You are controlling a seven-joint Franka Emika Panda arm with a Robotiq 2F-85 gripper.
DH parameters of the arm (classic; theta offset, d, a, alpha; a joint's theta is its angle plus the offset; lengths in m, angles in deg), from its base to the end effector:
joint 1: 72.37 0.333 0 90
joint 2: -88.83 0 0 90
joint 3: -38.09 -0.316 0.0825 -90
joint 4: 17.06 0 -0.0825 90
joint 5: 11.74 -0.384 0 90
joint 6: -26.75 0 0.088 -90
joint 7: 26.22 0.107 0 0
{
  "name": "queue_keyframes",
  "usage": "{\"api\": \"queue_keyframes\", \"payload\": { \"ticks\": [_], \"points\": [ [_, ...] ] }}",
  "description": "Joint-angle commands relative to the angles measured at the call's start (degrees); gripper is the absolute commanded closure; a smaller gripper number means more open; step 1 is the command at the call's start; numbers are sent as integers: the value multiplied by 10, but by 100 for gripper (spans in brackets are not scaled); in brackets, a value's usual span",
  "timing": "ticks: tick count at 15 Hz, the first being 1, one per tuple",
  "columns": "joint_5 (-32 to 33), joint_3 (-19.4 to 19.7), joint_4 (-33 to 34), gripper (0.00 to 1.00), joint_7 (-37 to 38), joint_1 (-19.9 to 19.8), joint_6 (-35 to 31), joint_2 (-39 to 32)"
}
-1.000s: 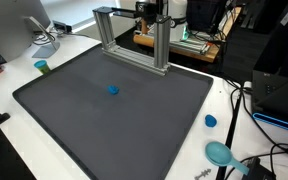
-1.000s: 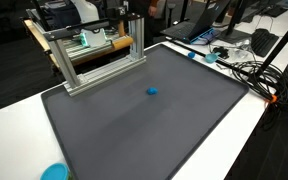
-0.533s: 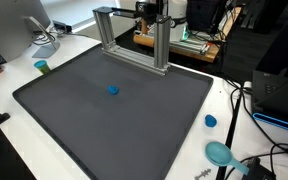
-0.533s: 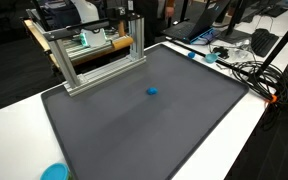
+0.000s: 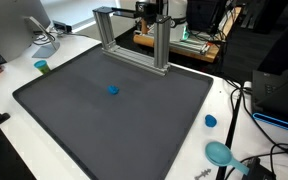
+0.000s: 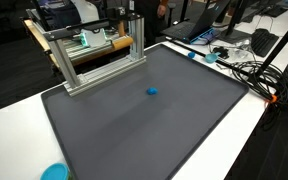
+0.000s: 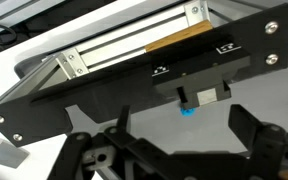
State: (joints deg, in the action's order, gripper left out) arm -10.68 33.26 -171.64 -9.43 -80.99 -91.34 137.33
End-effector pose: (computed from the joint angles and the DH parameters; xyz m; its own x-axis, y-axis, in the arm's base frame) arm 0.3179 -0.0212 0.4899 0.9088 -0.3545 0.2199 -0.3671 -0.9300 0.0180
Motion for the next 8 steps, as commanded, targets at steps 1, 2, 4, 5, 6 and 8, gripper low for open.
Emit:
{"api": "queue_keyframes", "payload": {
  "ticks": [1,2,4,5,6,8],
  "points": [
    [4,2,-1,0,4,4,2,5],
    [5,2,-2,0,4,3,2,8],
    [5,2,-2,0,4,2,2,8],
    [5,2,-3,0,4,2,2,8],
    [5,2,-3,0,4,2,2,8],
    [5,2,-3,0,4,2,2,8]
  ]
}}
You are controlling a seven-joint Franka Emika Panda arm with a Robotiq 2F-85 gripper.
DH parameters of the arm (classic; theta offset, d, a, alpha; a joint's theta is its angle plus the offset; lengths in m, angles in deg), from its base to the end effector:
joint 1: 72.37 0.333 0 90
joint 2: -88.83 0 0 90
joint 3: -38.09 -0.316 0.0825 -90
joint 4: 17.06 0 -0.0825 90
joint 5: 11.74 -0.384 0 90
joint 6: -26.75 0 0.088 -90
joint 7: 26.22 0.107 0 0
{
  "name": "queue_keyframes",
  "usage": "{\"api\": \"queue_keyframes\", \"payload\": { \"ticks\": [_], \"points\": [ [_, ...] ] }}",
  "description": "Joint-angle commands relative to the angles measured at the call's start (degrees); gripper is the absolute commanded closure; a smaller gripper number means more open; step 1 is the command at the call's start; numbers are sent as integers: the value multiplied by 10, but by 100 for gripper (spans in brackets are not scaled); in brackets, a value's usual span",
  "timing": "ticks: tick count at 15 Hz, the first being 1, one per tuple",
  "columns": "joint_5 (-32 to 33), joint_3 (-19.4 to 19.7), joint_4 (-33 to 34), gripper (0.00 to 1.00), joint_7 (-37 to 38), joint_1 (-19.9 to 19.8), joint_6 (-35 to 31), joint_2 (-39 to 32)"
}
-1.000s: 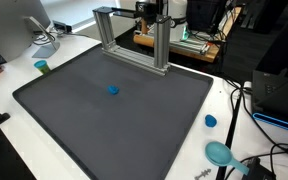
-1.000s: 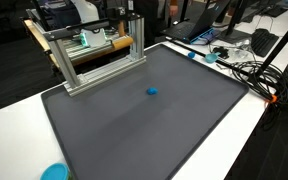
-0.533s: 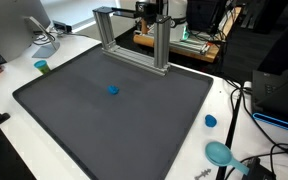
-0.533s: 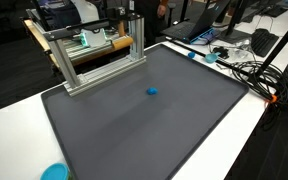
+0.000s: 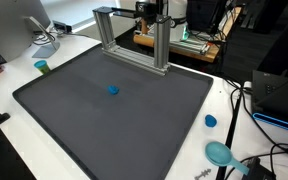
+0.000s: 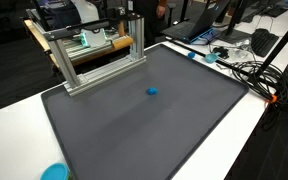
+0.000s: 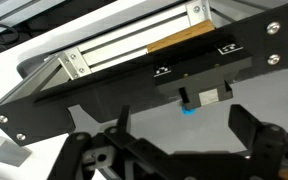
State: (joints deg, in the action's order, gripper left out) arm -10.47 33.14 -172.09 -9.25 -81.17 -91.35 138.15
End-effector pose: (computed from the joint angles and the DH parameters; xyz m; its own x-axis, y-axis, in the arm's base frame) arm 0.3147 -0.0215 0.4905 0.9059 -0.3571 0.2276 -0.3712 -0.9283 0.0212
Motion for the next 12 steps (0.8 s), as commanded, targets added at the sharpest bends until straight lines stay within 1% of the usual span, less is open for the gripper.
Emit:
{"api": "queue_keyframes", "payload": {
  "ticks": [1,4,6,8,12],
  "points": [
    [3,3,2,0,2,4,2,-1],
    [3,-1,4,0,-10,18,7,12],
    [-2,-1,9,0,-27,35,11,14],
    [-4,-8,6,0,-30,51,-4,7],
    [9,-25,-4,0,-26,59,-49,-22]
  ]
}}
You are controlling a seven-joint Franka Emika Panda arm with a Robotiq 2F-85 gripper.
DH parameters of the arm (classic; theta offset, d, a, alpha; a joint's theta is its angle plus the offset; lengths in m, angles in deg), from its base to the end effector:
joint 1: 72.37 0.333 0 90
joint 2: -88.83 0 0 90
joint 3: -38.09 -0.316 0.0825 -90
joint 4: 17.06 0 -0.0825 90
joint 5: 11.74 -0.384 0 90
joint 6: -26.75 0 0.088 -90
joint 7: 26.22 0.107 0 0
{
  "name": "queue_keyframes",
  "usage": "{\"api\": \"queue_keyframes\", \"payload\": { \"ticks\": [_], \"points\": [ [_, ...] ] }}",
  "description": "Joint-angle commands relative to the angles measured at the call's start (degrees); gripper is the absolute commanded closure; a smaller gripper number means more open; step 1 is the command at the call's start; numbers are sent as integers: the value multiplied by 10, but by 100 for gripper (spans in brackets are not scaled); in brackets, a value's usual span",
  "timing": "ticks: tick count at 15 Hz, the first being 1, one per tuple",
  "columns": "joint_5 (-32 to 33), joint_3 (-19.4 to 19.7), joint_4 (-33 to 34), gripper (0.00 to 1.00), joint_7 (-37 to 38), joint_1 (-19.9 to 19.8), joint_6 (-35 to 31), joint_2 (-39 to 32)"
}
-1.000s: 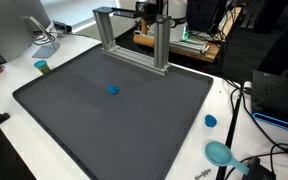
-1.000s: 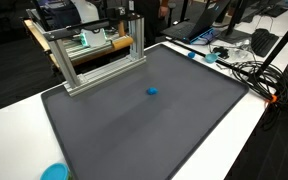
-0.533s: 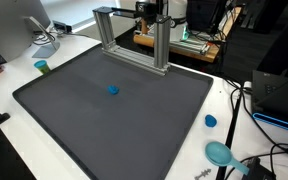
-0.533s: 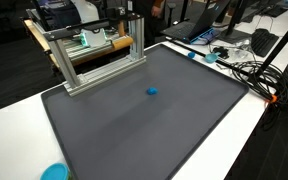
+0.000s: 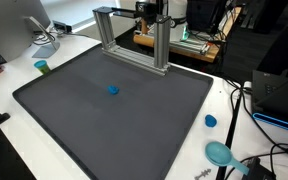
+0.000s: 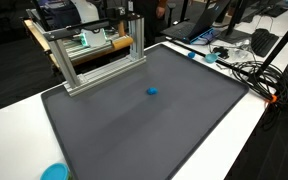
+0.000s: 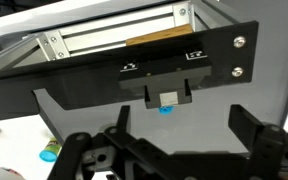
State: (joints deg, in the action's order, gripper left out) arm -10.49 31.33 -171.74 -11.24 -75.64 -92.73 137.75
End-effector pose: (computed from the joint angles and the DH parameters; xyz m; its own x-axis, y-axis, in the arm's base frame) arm 0.3191 0.0198 0.4932 0.9452 -0.2071 0.2523 -0.2255 -0.9732 0.0460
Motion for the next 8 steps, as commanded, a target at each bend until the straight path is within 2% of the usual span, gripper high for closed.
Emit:
{"api": "queue_keyframes", "payload": {
  "ticks": [1,5,8],
  "points": [
    [14,-8,-7,0,-5,0,-47,-25],
    [9,4,6,0,-7,-4,-39,-50],
    [8,0,-2,0,0,-2,-38,-43]
  ]
}}
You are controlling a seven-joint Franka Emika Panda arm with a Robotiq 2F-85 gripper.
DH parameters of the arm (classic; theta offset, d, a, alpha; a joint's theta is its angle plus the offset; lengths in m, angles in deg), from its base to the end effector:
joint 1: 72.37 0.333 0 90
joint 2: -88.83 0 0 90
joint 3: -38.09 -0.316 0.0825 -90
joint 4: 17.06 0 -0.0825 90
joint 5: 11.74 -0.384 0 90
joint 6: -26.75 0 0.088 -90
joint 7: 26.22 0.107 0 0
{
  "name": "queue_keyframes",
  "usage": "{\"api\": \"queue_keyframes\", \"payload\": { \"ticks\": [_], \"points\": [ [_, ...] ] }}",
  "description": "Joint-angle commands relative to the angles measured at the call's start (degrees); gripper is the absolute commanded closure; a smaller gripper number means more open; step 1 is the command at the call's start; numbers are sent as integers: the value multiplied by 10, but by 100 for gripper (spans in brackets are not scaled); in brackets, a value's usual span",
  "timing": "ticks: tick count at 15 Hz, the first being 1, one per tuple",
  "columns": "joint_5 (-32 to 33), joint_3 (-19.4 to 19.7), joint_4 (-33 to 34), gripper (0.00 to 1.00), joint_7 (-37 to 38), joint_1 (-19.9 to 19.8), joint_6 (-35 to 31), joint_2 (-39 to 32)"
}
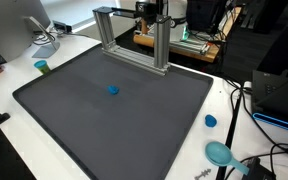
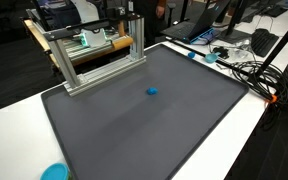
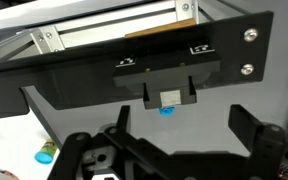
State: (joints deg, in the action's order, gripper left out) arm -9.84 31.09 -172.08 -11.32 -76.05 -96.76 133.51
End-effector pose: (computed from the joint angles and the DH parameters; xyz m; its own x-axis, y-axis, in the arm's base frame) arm 0.3355 0.0184 0.4738 0.9494 -0.1975 0.2440 -0.2171 -0.9746 0.0557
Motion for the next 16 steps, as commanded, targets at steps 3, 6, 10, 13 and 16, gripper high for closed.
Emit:
{"api": "queue_keyframes", "payload": {
  "ticks": [3,6,10,13,16],
  "points": [
    [2,2,-1,0,1,3,-1,0],
    [7,0,-8,0,-4,4,-5,1],
    [7,3,-19,0,-11,6,-13,1],
    [8,3,-27,0,-18,6,-29,-3],
    [6,7,-23,0,-29,8,-45,-17]
  ]
}}
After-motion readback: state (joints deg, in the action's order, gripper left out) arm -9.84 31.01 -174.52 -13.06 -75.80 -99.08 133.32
